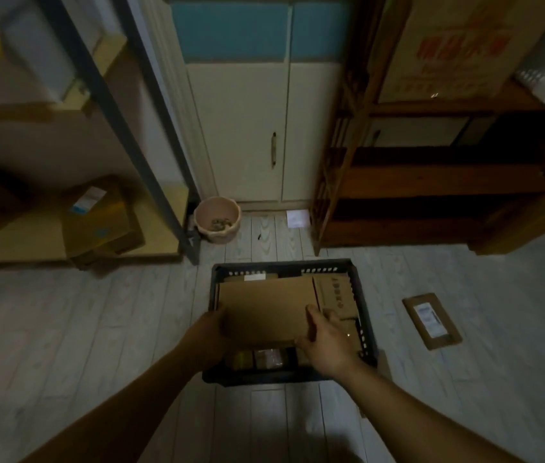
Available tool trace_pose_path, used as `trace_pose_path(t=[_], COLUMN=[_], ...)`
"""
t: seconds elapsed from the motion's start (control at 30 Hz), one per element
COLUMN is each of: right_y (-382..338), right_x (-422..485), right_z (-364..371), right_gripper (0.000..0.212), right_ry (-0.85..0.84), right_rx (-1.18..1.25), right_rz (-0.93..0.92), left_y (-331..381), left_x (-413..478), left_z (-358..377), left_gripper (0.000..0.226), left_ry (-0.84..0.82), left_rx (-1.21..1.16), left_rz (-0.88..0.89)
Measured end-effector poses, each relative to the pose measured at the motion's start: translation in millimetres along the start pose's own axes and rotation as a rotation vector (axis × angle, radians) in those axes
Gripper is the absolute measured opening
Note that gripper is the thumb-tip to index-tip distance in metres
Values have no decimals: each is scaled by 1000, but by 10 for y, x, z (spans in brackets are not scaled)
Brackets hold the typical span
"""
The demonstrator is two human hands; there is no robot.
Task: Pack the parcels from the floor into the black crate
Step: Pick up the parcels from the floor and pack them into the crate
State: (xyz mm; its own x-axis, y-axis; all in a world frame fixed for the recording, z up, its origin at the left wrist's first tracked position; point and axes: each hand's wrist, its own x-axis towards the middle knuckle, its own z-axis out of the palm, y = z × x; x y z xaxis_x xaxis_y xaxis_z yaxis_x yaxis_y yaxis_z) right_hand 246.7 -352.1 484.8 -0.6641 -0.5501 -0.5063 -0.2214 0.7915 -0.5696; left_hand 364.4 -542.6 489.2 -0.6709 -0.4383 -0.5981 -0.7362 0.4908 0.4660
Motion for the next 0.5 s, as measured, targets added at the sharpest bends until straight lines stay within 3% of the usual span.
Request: trace_pose_path(t=[0.2,0.37,0.5], right_y=[850,1418,1665], right_x=[1041,1671,2052], right_z=[1000,1689,2076], right_gripper=[63,61,56], right_ry=[0,-92,-153], right_rx=[-128,-235,-301], right_rz=[-56,-119,-164], left_y=[-732,-1202,-1526], left_x=[1169,1858,2341], left_z=[1088,1749,1997], left_gripper=[114,79,68], left_ry=[16,-23,-14], left_rx=[81,256,333], left_rz=[-18,-64,-79])
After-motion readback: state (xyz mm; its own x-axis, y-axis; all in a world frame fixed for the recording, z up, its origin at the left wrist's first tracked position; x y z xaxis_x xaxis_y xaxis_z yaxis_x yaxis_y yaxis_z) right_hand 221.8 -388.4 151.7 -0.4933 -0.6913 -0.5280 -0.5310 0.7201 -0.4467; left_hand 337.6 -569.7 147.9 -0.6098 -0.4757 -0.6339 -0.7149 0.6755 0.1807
